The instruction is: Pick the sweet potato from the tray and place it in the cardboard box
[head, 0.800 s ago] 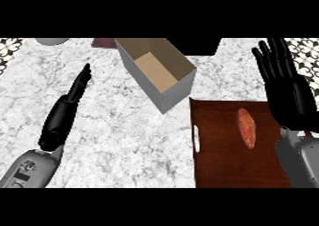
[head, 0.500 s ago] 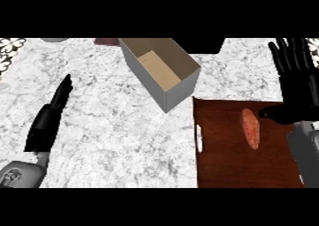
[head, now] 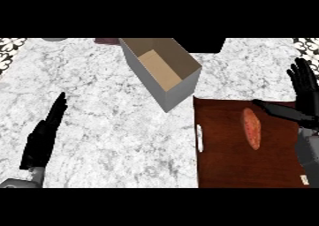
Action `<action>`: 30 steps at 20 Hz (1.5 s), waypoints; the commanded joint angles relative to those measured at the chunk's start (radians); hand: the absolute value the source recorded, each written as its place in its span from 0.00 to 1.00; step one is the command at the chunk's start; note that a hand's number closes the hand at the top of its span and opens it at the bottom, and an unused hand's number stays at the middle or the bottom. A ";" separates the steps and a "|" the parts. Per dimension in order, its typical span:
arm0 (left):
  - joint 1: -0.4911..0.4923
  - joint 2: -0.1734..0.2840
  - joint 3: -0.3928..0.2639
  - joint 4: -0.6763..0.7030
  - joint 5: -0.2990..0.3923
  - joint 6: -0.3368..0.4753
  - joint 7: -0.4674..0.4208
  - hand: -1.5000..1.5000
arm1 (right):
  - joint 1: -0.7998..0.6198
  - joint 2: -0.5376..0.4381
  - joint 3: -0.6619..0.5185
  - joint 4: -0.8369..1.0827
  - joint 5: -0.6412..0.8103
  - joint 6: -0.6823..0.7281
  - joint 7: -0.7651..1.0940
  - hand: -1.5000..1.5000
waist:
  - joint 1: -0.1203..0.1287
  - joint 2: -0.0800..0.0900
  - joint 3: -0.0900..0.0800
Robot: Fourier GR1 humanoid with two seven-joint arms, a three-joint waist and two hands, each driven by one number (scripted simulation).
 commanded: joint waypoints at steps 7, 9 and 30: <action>0.025 -0.030 0.007 0.011 -0.017 0.022 0.015 0.50 | 0.007 -0.327 0.157 0.065 0.250 0.204 0.109 0.00 | -0.012 -0.007 -0.002; 0.006 -0.030 0.001 0.010 -0.027 0.022 0.029 0.50 | 0.001 -0.371 0.239 0.032 0.315 0.263 0.186 0.00 | -0.015 -0.008 -0.003; 0.083 -0.076 0.056 -0.080 -0.094 -0.044 0.059 0.50 | -0.003 -0.248 0.355 -0.171 0.522 0.563 0.677 0.00 | -0.015 -0.007 0.000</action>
